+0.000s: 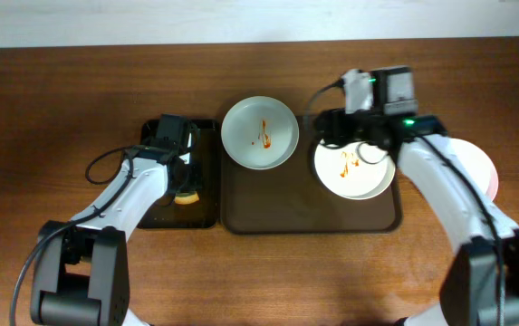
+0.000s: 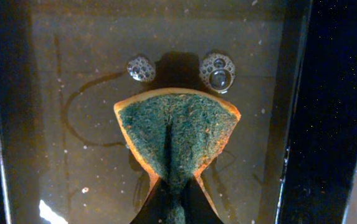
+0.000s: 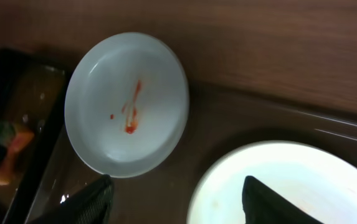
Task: Clean dirty plates on tray and stack at the side
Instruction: 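Grasp the upper-left plate rim with the right gripper and tilt it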
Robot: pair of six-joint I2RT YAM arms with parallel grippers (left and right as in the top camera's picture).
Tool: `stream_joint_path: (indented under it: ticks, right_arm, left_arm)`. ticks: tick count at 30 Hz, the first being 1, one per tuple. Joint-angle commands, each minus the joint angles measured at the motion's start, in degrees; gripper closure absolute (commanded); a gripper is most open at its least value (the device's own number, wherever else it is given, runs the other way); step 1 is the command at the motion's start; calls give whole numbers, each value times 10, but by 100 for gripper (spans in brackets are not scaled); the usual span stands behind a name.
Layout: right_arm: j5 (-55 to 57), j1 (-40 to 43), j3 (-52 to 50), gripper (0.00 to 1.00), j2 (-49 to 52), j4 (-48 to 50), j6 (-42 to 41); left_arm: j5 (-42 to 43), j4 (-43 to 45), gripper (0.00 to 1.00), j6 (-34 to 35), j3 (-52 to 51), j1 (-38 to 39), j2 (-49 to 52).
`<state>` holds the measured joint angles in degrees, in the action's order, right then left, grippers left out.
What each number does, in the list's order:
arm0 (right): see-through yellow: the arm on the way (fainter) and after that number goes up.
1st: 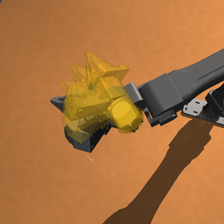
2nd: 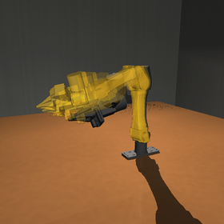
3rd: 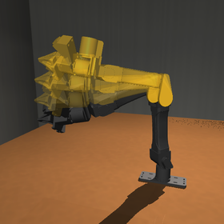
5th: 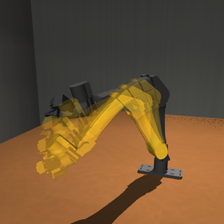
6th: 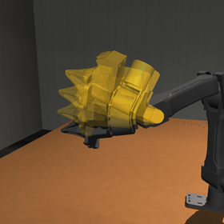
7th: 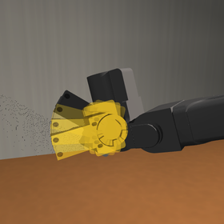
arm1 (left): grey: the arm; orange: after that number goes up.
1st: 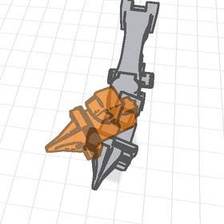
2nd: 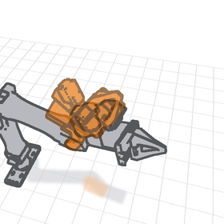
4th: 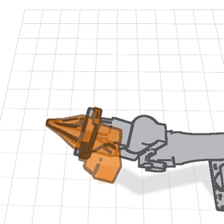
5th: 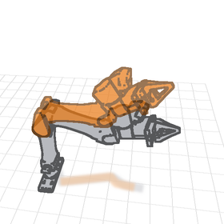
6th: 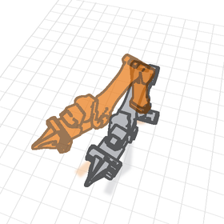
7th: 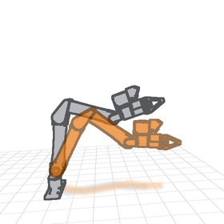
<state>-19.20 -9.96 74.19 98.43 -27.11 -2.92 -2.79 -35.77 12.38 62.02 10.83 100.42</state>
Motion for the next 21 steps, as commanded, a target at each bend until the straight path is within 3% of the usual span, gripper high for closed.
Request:
stream_joint_path:
  ticks: [1,8,10,11,15,21]
  right_arm:
    - [59,-34,7,34,62,51,-56]
    - [37,-63,7,51,187,139,-104]
    - [34,-66,7,62,193,143,-111]
    - [34,-66,7,78,193,139,-111]
    - [34,-66,6,93,193,87,-126]
    - [32,-65,6,96,129,-61,-119]
  left_arm:
    - [5,1,100,-9,-2,-1,3]
    - [5,1,100,-9,-2,0,3]
    - [5,1,100,-9,-2,0,3]
    - [5,2,100,-9,-2,0,3]
    - [5,2,100,-9,-2,0,3]
    - [36,2,100,-10,0,-1,-11]
